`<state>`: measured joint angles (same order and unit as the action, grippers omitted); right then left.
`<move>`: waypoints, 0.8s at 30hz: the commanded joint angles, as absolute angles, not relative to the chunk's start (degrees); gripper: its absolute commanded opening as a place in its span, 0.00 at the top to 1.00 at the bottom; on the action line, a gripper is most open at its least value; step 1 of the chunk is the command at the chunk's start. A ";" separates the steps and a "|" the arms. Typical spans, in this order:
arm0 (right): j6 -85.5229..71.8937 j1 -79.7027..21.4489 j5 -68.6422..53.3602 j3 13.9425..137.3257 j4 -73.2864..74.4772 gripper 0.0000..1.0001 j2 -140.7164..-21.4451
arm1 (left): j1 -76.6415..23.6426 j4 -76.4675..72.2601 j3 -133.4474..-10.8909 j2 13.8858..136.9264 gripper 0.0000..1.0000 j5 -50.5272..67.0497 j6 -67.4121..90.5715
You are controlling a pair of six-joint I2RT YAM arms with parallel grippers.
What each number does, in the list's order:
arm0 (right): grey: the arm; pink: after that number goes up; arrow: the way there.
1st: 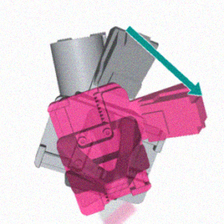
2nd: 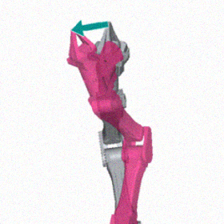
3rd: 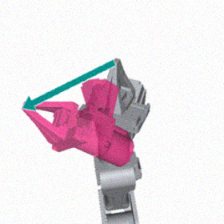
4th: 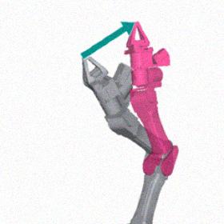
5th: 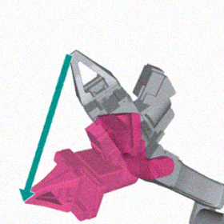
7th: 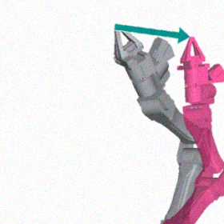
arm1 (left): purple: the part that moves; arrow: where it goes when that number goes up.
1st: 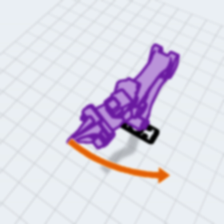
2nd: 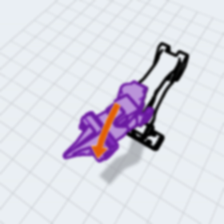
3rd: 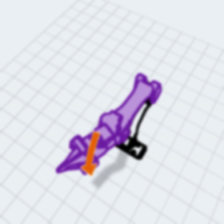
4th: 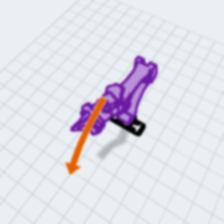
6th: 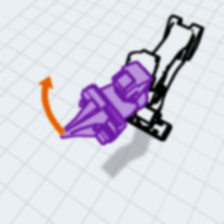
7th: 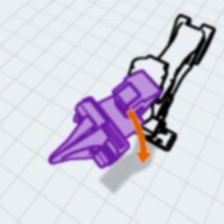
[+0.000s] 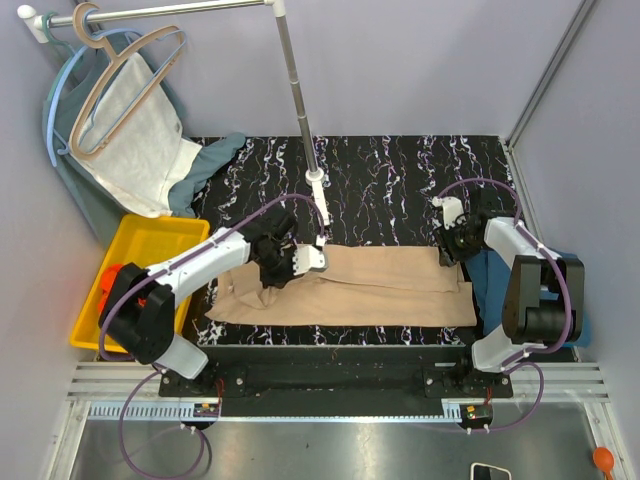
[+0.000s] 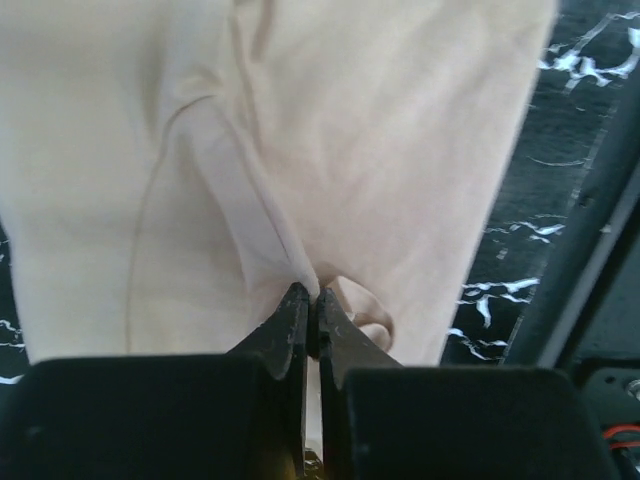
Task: Fold and stack the t-shirts
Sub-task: Fold the tshirt
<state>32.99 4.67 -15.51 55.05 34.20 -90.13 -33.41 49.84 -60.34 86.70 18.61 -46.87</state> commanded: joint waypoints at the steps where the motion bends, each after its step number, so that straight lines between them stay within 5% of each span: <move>1: 33.40 4.92 -14.50 55.37 34.36 0.48 -87.80 | -36.46 52.29 -59.68 84.29 0.95 16.70 -44.39; 7: 34.01 4.92 -13.62 54.67 34.54 0.48 -87.19 | -39.46 54.31 -58.54 84.38 0.93 15.47 -43.95; 13: 33.49 4.92 -14.32 54.67 34.45 0.48 -87.45 | -42.18 55.46 -57.04 84.02 0.72 14.50 -43.60; 14: 33.40 4.92 -14.33 54.67 34.45 0.48 -87.63 | -42.45 55.81 -57.13 83.85 0.63 14.50 -43.59; 15: 33.40 4.83 -14.33 54.67 34.45 0.48 -87.71 | -42.89 55.81 -57.13 83.06 0.21 14.33 -43.51; 16: 33.40 4.92 -14.33 54.75 34.45 0.48 -87.71 | -42.98 55.46 -57.13 82.36 0.01 14.24 -43.16; 24: 32.96 4.66 -14.77 55.63 35.41 0.48 -86.58 | -42.72 45.80 -54.94 69.27 0.01 5.04 -41.13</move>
<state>33.15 4.67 -14.46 54.92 34.37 -89.10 -42.81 52.23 -55.68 75.77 12.14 -42.50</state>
